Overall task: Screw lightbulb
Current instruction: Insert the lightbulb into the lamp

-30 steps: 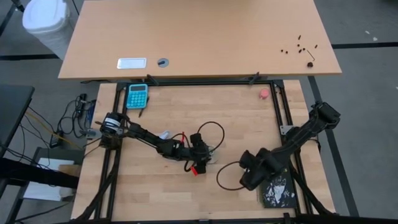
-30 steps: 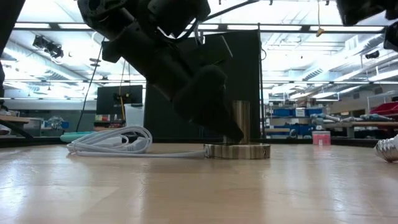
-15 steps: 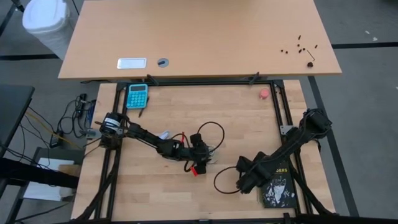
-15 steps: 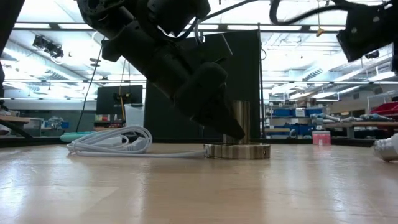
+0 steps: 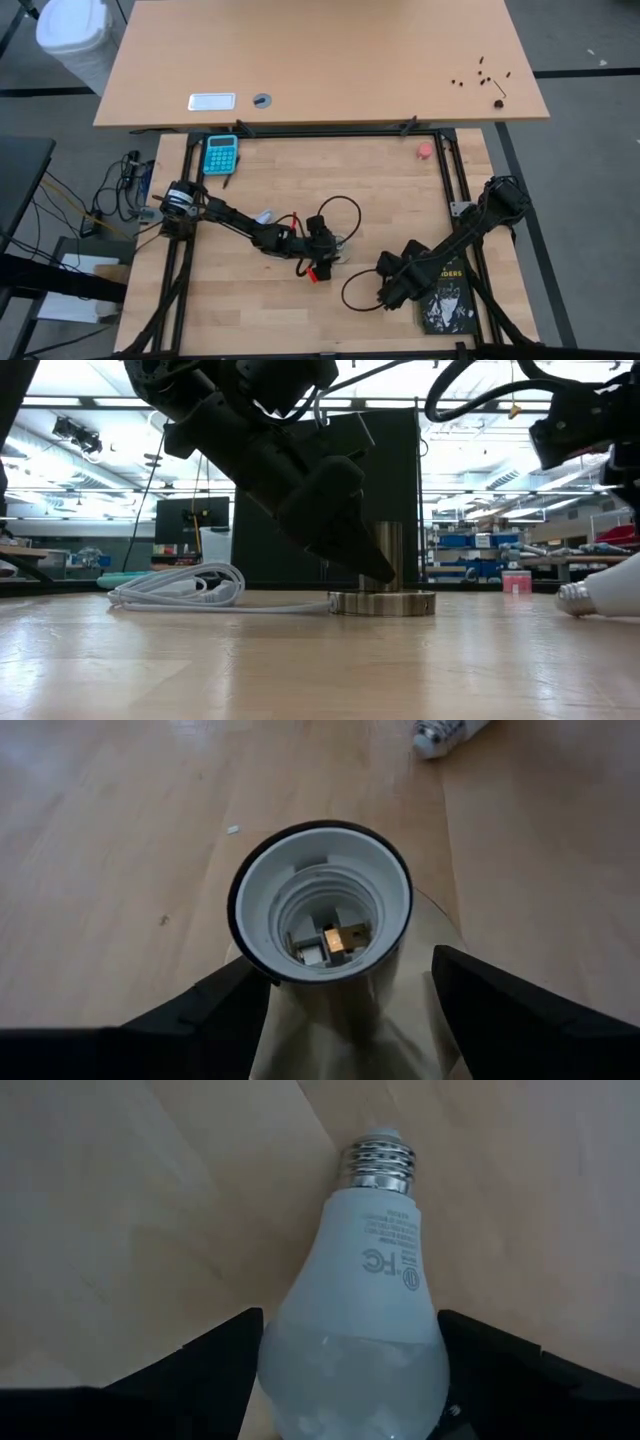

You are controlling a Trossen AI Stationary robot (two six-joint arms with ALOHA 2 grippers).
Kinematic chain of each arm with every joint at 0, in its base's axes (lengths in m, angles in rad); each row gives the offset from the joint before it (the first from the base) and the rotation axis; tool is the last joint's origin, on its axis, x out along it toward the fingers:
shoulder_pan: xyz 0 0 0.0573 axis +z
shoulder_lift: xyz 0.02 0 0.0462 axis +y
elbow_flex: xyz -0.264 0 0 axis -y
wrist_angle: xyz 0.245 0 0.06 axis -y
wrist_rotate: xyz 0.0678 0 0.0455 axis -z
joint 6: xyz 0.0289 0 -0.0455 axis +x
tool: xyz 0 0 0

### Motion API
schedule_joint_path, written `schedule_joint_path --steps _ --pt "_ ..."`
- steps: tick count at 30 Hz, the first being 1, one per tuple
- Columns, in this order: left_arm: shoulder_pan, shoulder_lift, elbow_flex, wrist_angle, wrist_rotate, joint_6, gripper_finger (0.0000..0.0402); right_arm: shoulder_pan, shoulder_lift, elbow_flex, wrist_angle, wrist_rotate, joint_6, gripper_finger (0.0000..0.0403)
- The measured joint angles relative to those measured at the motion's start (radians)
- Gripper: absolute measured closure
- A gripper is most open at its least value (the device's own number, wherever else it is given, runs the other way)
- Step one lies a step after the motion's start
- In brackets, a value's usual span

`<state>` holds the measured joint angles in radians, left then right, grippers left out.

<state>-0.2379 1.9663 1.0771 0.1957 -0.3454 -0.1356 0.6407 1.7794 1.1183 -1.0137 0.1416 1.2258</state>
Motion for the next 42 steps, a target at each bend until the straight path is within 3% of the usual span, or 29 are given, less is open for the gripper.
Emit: schedule_joint_path --steps 6,14,23,29,42 --pt "0.0 0.0 0.0 -0.003 0.029 0.0 0.012 -0.01 -0.014 -0.01 -0.008 0.017 -0.06 0.0097" --pt "-0.008 0.0 0.0 0.01 0.045 0.053 0.012 -0.053 -0.174 -0.01 0.009 0.034 -0.127 0.0097" --pt "-0.007 -0.002 0.001 0.164 0.033 0.159 0.012 -0.167 -0.355 -0.01 0.119 0.019 -0.24 0.0097" --pt "-0.012 -0.002 0.001 0.18 0.029 0.183 0.012 -0.226 -0.39 -0.01 0.209 0.017 -0.331 0.0097" --pt "-0.085 -0.12 0.002 0.064 -0.146 0.201 0.012 -0.338 -0.39 -0.01 0.333 -0.035 -0.463 0.0097"
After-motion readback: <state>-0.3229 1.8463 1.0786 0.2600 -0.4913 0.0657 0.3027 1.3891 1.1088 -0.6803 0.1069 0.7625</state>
